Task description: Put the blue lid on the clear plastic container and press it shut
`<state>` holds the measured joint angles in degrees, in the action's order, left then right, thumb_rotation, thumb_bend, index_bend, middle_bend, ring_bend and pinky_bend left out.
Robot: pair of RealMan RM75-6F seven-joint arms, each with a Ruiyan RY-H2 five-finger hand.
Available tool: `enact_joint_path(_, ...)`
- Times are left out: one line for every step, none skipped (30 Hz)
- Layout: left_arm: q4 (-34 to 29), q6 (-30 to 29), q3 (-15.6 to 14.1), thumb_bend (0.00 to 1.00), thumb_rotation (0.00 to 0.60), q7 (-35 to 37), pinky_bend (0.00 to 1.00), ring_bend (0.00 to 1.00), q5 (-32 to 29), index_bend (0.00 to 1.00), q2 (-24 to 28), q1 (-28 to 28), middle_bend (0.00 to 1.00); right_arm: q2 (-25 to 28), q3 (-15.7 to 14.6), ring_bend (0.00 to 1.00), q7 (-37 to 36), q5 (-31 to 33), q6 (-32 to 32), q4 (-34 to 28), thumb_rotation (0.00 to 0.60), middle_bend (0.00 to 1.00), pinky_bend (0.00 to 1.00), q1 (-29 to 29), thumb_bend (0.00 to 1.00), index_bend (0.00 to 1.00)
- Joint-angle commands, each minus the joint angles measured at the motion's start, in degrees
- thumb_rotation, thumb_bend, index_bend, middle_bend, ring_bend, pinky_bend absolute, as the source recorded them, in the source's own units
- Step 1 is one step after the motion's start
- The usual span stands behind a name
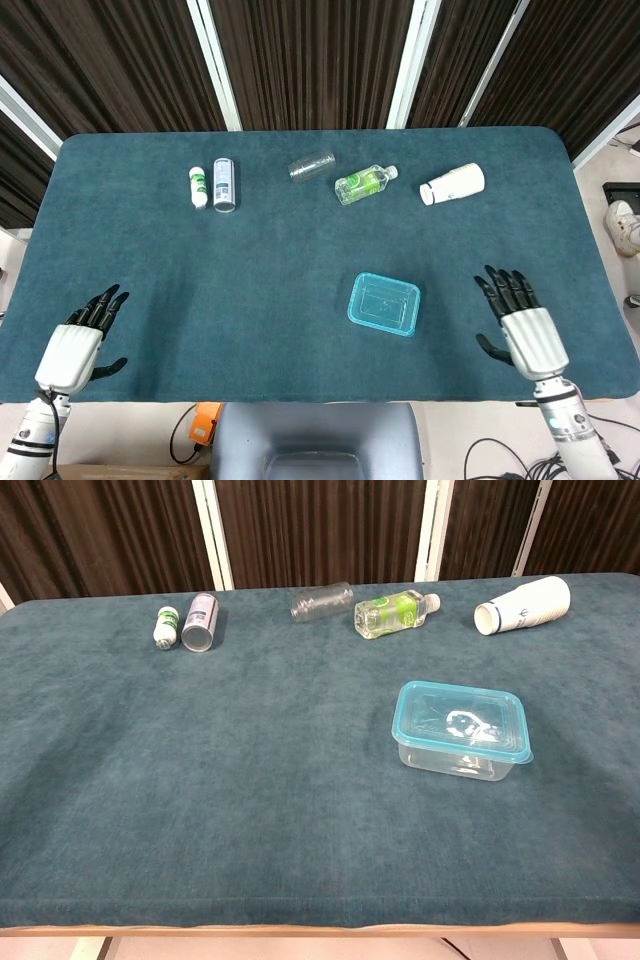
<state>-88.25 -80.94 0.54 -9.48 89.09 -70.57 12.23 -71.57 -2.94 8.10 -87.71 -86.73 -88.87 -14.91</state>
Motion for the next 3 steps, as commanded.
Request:
enact_joint_path(0.0,0.2,0.0,0.42,0.600,-0.3,0.34,0.14,-0.3,0.09,-0.1,0.0,0.04,-0.1,0.6,0.05,-1.7,0.7,0.5,1.1,0.600,0.08,0.12,0.8,0.40,0.03)
enact_joint_path(-0.1,0.3,0.1,0.42,0.600,-0.4,0.34,0.13,-0.5,0.09,0.0,-0.1,0.04,0.1,0.7,0.05,-2.0,0.7,1.2,1.1,0.600,0.08,0.12,0.6,0.40,0.03)
enact_joint_path(-0.1,0.3,0.1,0.42,0.600,-0.5,0.34,0.13,-0.6,0.09,0.0,-0.1,0.04,0.2,0.8,0.05,-2.2,0.7,1.6,1.0,0.600,0.08,0.12,0.6,0.40,0.03)
